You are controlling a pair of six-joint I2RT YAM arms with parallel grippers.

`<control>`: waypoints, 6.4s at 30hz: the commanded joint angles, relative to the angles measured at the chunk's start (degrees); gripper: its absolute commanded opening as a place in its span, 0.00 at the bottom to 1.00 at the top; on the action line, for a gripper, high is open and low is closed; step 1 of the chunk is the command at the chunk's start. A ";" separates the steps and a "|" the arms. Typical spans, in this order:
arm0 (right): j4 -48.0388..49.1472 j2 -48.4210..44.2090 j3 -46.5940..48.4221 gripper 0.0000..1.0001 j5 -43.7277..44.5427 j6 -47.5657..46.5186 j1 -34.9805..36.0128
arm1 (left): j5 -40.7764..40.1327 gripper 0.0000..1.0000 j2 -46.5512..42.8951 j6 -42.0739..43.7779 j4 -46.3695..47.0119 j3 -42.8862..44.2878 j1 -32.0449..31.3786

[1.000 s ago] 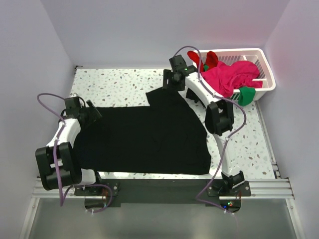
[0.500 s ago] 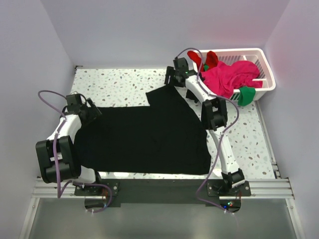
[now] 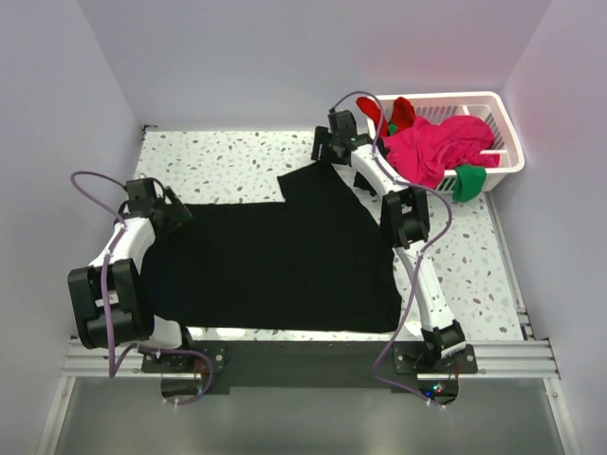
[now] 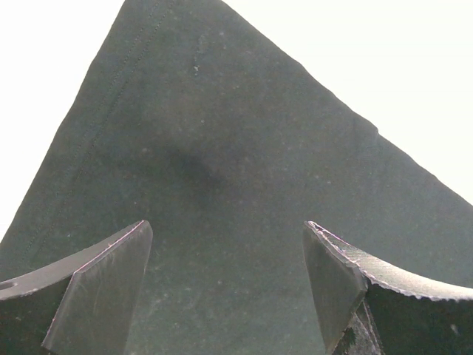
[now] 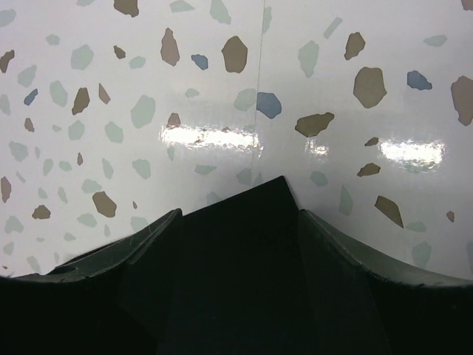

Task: Fold and stack the t-shirts
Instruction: Fold the tshirt

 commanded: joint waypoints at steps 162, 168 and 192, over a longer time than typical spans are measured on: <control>-23.85 -58.21 -48.61 0.00 -17.19 -7.62 -3.44 | -7.09 0.00 25.14 17.29 -11.28 35.58 0.52; -24.47 -63.22 -55.12 0.00 -16.58 -5.42 -2.12 | -9.38 0.00 23.65 17.46 -11.73 32.86 1.05; -21.04 -72.19 -80.52 0.04 -9.81 0.30 7.37 | -12.11 0.50 13.56 12.37 -12.08 20.37 2.10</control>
